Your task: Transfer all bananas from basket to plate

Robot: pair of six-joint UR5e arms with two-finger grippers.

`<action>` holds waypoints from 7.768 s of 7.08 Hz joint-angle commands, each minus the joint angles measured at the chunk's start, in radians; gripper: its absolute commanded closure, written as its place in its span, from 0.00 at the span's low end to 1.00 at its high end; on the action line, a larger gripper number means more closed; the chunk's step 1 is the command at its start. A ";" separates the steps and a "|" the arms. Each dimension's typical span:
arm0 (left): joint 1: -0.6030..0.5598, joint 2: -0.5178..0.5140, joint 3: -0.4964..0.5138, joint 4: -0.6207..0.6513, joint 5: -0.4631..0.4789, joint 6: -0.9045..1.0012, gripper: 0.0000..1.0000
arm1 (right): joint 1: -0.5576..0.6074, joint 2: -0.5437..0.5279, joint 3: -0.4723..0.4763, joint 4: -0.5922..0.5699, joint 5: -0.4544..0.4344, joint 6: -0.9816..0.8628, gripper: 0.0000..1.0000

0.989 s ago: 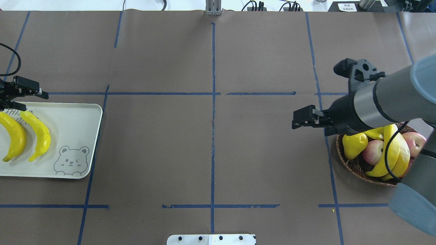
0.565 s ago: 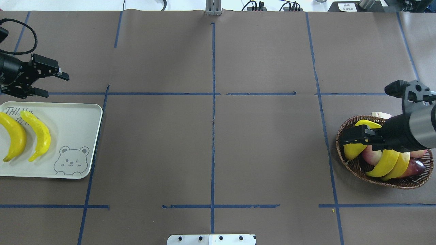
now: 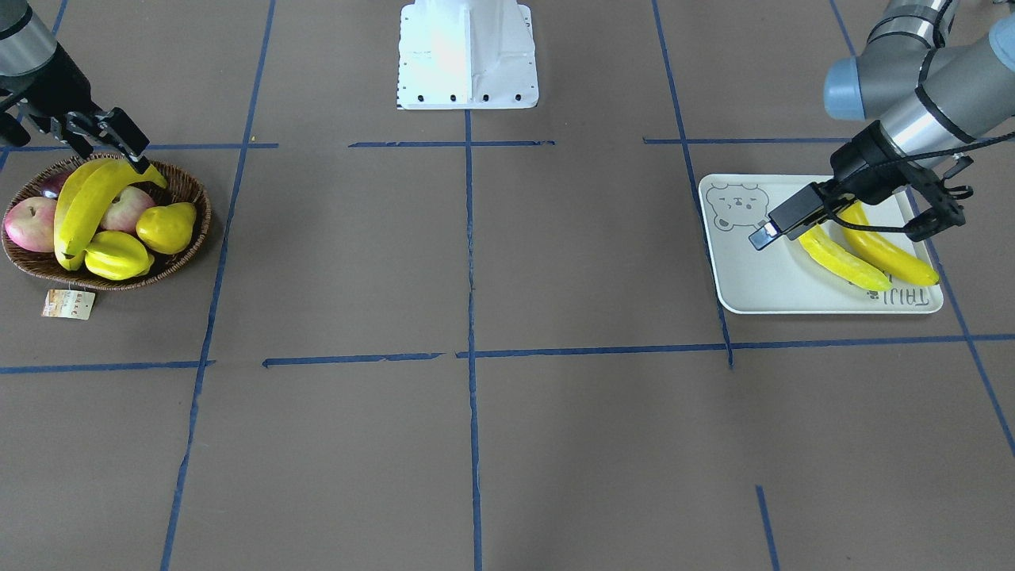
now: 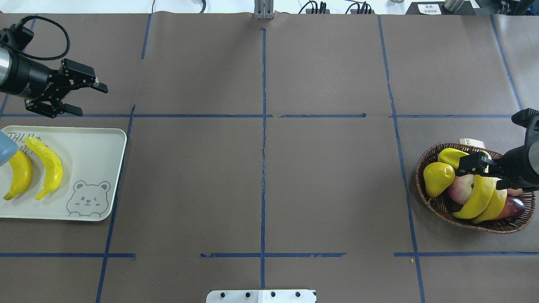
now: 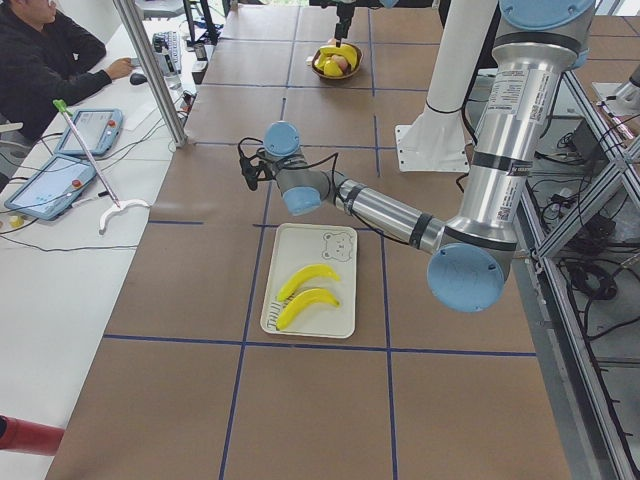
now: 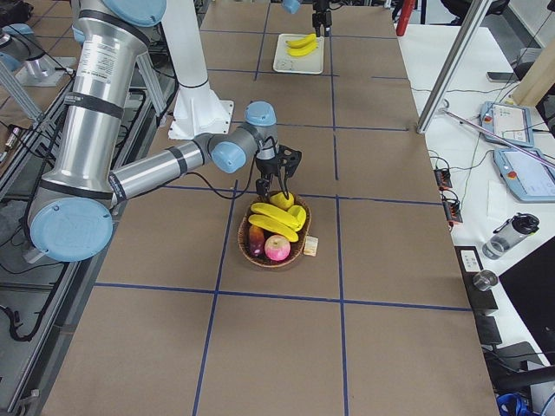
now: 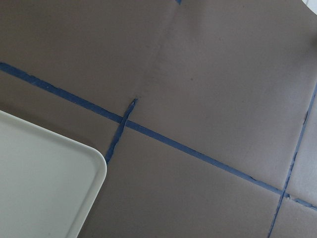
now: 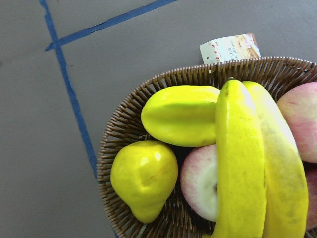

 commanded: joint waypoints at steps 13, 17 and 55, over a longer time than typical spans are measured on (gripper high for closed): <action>0.004 -0.007 -0.010 -0.001 0.001 -0.010 0.00 | 0.011 -0.029 -0.027 0.000 0.005 -0.019 0.96; 0.005 -0.008 -0.007 -0.001 0.001 -0.010 0.00 | 0.200 0.193 0.009 -0.014 0.214 -0.151 1.00; 0.150 0.189 0.076 0.114 0.299 0.359 0.00 | -0.306 0.728 -0.099 0.019 -0.151 0.107 0.00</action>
